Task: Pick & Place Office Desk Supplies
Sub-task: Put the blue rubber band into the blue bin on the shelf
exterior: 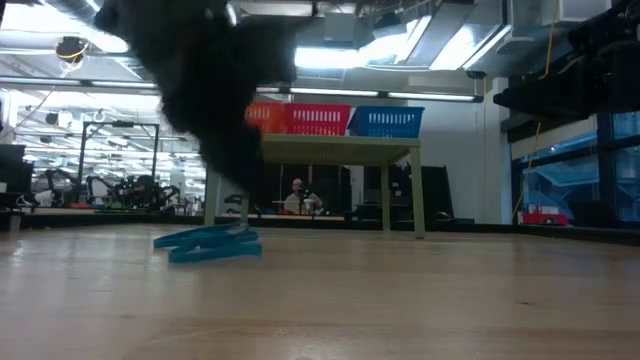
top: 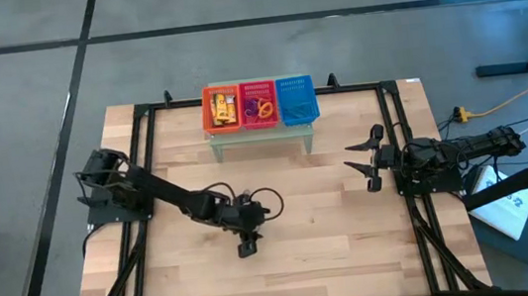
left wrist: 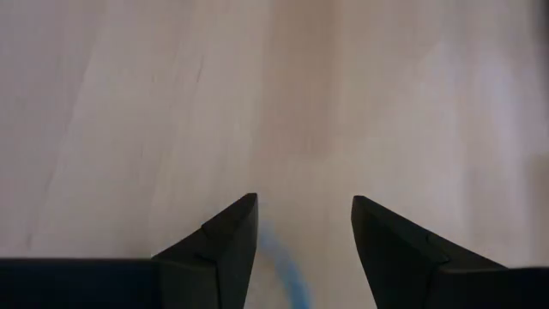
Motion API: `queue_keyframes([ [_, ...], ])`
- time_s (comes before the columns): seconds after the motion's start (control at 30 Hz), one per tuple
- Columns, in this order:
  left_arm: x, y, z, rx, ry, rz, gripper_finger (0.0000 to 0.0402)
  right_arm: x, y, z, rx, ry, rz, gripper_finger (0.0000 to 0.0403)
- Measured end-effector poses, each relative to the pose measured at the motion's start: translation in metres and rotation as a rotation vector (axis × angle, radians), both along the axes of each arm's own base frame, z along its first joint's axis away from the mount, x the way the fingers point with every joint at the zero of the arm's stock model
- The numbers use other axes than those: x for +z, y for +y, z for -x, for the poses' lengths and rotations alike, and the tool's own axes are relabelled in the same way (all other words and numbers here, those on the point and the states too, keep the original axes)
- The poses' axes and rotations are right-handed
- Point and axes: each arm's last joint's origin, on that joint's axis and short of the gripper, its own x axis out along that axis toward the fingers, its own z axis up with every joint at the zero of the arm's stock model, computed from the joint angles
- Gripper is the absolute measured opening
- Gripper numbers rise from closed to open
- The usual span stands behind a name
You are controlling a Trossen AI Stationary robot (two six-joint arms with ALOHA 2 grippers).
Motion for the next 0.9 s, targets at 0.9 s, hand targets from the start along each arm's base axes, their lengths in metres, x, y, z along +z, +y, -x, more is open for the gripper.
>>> queue_keyframes([
  [0.9, -0.042, 0.004, -0.008, 0.167, 0.163, 0.113, 0.0121, 0.000, 0.000, 0.000, 0.000, 0.000, -0.003, 0.0195],
])
